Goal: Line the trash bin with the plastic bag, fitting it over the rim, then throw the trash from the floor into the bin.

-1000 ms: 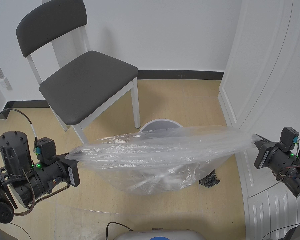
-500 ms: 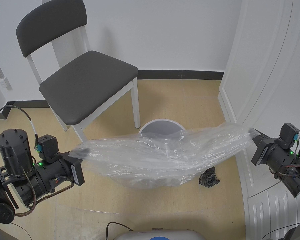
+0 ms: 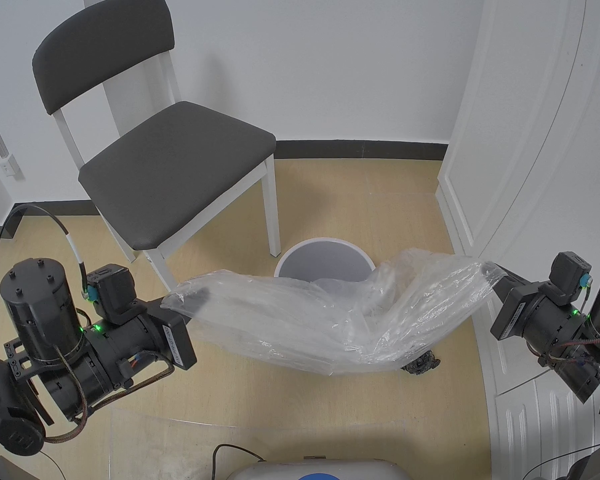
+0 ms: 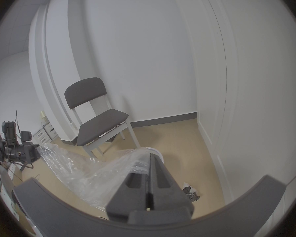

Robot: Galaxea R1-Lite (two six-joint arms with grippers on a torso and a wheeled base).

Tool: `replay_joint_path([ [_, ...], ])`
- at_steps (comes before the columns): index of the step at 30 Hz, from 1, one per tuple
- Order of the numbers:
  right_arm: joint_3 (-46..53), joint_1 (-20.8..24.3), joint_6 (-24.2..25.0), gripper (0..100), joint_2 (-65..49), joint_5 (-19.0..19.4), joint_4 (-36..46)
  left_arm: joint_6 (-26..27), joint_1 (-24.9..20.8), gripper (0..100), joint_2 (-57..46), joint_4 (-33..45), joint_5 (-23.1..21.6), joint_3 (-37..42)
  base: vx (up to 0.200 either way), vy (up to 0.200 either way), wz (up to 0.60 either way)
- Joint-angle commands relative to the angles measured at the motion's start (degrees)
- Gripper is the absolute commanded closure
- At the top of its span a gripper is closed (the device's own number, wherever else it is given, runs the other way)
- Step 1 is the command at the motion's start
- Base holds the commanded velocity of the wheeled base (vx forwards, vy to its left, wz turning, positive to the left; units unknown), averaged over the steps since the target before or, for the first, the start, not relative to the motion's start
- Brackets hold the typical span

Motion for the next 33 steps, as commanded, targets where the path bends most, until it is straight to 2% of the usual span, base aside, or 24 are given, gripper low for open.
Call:
replay_joint_path([
  [1, -0.34, 0.98, 0.45, 100, 0.26, 0.25, -0.15, -0.89, -1.3, 100, 1.94, -1.08, 0.08, -0.02, 0.0, 0.0, 0.0],
  [9, -0.17, 1.42, 0.54, 100, 2.1, 0.78, -5.25, -1.95, -2.09, 100, 3.17, -3.45, 0.17, -0.55, 0.0, 0.0, 0.0],
  [18, -0.34, 5.11, 4.93, 100, 5.53, 1.13, -5.34, -7.04, -4.29, 100, 4.4, -4.51, 0.17, -1.87, 0.0, 0.0, 0.0],
  [21, -0.61, 6.16, 5.37, 100, 6.85, 1.31, -5.78, -7.31, -4.9, 100, 5.37, -4.86, 0.17, -2.04, 0.0, 0.0, 0.0],
  [26, -0.78, 6.95, 5.46, 100, 9.75, 4.03, -10.52, -7.57, -5.7, 100, 10.29, -6.88, 0.26, -4.5, 0.0, 0.0, 0.0],
  [31, -2.63, 6.07, 5.81, 100, 11.68, 6.23, -11.14, -8.1, -5.61, 100, 13.37, -8.72, 0.17, -6.26, 0.0, 0.0, 0.0],
  [33, -4.47, 5.11, 6.78, 100, 13.09, 9.04, -11.14, -7.92, -5.17, 100, 14.95, -8.9, 0.17, -8.72, 0.0, 0.0, 0.0],
])
